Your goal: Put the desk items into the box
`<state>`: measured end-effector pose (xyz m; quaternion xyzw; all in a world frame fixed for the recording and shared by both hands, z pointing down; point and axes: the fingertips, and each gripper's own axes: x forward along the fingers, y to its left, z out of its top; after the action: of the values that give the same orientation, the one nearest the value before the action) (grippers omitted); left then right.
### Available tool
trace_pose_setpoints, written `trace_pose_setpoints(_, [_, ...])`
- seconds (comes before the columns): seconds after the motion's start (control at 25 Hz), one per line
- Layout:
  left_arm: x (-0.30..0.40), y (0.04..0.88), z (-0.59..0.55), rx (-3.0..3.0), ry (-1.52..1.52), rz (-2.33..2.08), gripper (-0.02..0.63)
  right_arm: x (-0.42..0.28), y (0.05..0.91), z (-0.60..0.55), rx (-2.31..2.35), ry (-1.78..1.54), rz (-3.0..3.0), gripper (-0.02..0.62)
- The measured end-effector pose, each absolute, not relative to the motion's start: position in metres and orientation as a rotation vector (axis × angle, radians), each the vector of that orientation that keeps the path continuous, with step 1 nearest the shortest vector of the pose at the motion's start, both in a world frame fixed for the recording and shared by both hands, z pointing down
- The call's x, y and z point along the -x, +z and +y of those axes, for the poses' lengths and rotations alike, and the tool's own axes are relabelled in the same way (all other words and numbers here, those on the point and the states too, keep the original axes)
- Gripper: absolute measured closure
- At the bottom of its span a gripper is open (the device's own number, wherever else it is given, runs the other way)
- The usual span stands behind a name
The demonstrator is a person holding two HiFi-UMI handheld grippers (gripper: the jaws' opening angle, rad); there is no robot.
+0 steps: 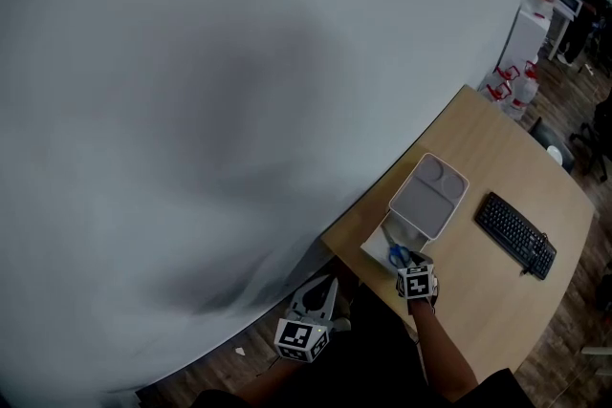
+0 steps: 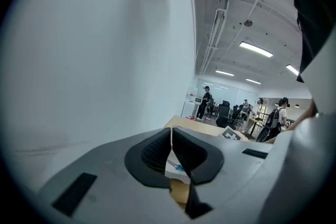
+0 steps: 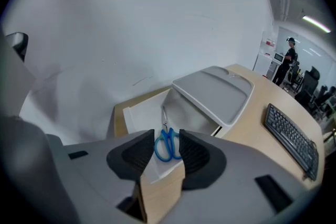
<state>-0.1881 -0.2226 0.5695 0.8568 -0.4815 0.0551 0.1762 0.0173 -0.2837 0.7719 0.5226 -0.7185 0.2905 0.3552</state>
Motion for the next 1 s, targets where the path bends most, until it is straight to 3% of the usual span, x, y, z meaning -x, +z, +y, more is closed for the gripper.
trace_pose_setpoints(0.2, [0.183, 0.567, -0.197, -2.392, 0.067, -1.304, 0.584, -0.017, 0.721, -0.26, -1.452, 0.715, -1.93, 0.424])
trace_pose_setpoints(0.4, [0.176, 0.553, -0.158, -2.365, -0.009, -1.241, 0.584, -0.015, 0.671, -0.214, -1.516, 0.639, -2.043, 0.522])
trace_pose_setpoints(0.68, [0.16, 0.575, -0.125, -2.392, 0.015, -1.151, 0.584, -0.021, 0.66, -0.153, -1.621, 0.663, -2.059, 0.534])
trace_pose_setpoints(1.0, [0.145, 0.534, -0.097, -2.475, 0.074, -1.101, 0.584, -0.041, 0.597, -0.108, -1.787, 0.56, -2.112, 0.534])
